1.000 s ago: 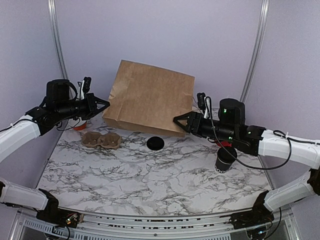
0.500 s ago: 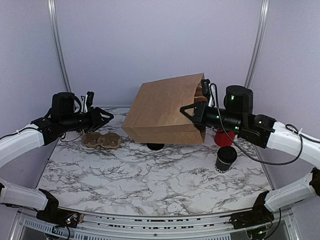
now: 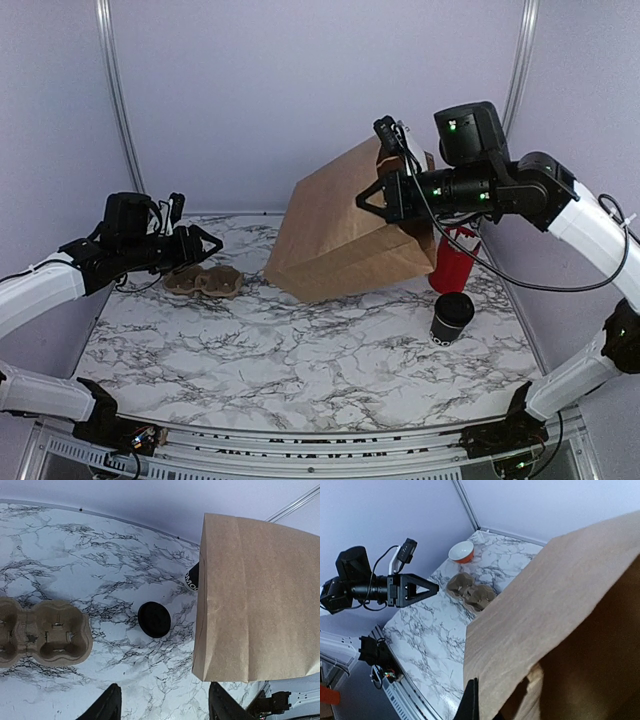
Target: Pack the takeout coffee
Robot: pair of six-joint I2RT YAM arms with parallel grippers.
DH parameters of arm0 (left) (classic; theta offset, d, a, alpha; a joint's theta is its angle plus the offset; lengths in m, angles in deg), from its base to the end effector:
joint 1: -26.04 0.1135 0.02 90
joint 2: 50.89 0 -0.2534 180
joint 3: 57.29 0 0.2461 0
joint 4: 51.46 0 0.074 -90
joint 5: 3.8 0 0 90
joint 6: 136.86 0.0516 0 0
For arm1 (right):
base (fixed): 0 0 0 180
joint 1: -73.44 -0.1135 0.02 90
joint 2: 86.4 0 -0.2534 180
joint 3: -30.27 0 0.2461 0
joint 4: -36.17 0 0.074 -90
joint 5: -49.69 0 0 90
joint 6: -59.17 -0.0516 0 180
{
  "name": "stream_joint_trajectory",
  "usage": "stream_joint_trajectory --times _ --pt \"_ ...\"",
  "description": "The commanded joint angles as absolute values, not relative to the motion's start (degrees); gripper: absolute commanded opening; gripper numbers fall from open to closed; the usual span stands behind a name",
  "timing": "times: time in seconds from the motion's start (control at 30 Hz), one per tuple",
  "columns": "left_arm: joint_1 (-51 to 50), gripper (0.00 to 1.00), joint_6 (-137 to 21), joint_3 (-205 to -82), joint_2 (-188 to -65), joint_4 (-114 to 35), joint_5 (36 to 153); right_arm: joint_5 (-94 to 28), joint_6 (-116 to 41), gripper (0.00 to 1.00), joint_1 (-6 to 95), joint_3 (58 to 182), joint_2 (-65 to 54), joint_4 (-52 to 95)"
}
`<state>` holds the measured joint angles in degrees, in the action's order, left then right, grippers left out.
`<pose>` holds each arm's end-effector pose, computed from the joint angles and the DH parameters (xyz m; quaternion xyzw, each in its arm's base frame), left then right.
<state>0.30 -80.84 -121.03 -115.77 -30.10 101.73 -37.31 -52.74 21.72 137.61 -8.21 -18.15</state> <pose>0.2397 -0.1309 0.2907 0.0157 0.8271 -0.3715 0.4215 0.1817 0.2346 0.4280 -0.2306 0.8119 0.3388 0.4158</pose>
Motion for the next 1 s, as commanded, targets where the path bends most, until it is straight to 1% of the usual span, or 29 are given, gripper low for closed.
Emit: stream_joint_trajectory --times 0.0,0.17,0.27,0.4,0.57,0.67,0.73,0.97 --pt "0.2 0.6 -78.1 -122.3 -115.9 -26.8 101.2 -40.6 -47.6 0.0 16.9 147.3 -2.8 -33.4" --pt "0.3 0.6 -77.3 -123.3 -117.5 -22.1 95.1 -45.8 -46.3 0.0 9.1 158.3 7.2 -40.4" --pt "0.4 0.6 -78.3 -122.8 -117.6 -20.4 91.7 -51.5 -45.8 0.0 5.3 166.2 15.0 -46.8" --pt "0.6 0.6 -79.4 -122.5 -118.6 -20.4 93.3 -61.1 -46.1 0.0 2.0 177.1 25.2 -56.5" --pt "0.2 0.57 -80.0 -120.6 -120.4 -22.0 96.1 -59.8 -46.4 0.01 1.5 179.7 27.6 -55.2" --pt "-0.2 0.57 -80.2 -119.9 -121.2 -22.8 96.7 -57.4 -46.7 0.08 1.5 179.8 27.4 -52.4" --pt "-0.3 0.57 -80.3 -119.7 -121.6 -23.2 96.9 -55.8 -46.8 0.15 1.5 178.1 26.8 -49.7" --pt "-2.2 0.56 -80.1 -121.8 -124.7 -24.4 99.2 -51.0 -46.7 0.22 1.3 176.9 25.9 -42.8"
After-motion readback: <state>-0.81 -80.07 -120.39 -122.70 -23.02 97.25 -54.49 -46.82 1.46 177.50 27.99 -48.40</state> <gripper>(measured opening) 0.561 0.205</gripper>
